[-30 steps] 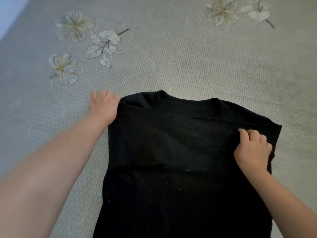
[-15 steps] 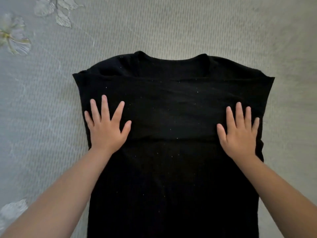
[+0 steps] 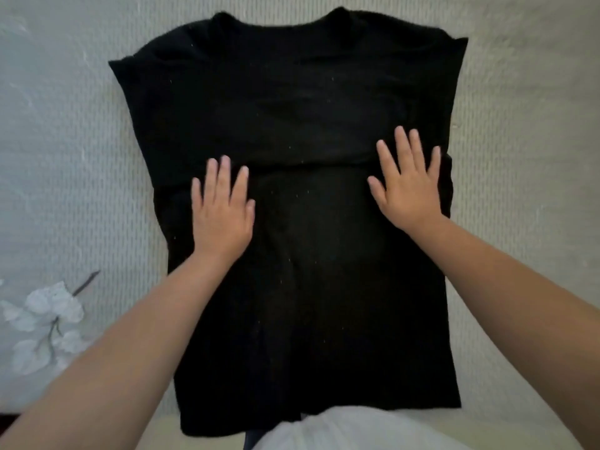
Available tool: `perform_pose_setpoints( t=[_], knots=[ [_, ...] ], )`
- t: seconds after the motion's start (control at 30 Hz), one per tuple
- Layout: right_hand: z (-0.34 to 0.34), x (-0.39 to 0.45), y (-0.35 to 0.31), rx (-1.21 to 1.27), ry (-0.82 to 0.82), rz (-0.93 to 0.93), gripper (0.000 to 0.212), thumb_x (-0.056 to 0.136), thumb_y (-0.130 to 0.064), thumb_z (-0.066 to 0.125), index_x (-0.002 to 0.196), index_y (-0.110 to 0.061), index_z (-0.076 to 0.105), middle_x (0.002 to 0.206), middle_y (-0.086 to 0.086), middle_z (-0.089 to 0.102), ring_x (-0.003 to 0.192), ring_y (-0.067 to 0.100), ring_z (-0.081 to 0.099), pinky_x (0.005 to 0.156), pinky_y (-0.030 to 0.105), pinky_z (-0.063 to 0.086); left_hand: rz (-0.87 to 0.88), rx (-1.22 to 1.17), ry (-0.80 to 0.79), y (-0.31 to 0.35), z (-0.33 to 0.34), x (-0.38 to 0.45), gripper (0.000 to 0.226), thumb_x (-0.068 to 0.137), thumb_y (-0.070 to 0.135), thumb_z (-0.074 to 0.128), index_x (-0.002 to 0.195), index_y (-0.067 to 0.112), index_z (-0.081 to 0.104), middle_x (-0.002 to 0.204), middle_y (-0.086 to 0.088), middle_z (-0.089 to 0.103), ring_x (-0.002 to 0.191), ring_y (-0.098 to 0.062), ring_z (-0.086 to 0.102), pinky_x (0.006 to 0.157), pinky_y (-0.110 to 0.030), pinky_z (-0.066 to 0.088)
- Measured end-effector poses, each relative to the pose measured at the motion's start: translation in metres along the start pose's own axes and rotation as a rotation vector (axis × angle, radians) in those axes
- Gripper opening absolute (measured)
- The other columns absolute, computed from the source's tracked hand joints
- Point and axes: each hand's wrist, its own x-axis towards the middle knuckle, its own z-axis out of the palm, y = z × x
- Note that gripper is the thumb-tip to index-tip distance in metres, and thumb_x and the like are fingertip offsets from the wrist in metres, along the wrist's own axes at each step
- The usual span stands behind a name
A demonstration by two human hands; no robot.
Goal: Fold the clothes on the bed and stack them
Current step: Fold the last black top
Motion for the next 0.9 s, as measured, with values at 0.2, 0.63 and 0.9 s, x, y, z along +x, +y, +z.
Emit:
perform_pose_setpoints(
  t=[0.2, 0.63, 0.9],
  knots=[
    [0.050, -0.183, 0.004, -0.004, -0.073, -0.426, 0.051, 0.088, -0.038, 0.038, 0.126, -0.007, 0.050, 0.131, 0.023, 0.050, 0.127, 0.040, 0.040, 0.096, 0.064, 0.023, 0.208, 0.055, -0.221, 0.029, 0.039, -0.172, 0.060, 0.091, 0.042, 0.027, 0.115, -0.003, 0.059, 0.123, -0.025, 0.056, 0.114, -0.043, 0.051, 0.088, -0.061, 0.037],
    [0.074, -0.300, 0.059, -0.167, -0.212, -0.508, 0.054, 0.092, -0.048, 0.033, 0.121, -0.009, 0.057, 0.123, 0.017, 0.059, 0.110, 0.040, 0.057, 0.109, 0.052, 0.020, 0.062, 0.295, -0.465, 0.020, 0.080, -0.277, 0.111, 0.069, 0.081, 0.035, 0.136, 0.013, -0.022, 0.145, -0.002, -0.030, 0.129, -0.022, -0.039, 0.102, -0.048, -0.026],
    [0.070, -0.299, 0.063, -0.074, -0.299, -0.238, 0.064, 0.092, 0.006, 0.031, 0.146, -0.013, 0.003, 0.155, 0.003, 0.002, 0.143, 0.018, 0.001, 0.114, 0.031, -0.008, -0.019, 0.151, -0.420, 0.026, 0.071, -0.281, 0.104, 0.075, 0.070, 0.047, 0.146, 0.014, -0.004, 0.154, -0.002, -0.012, 0.140, -0.020, -0.015, 0.112, -0.045, -0.007]
  ],
)
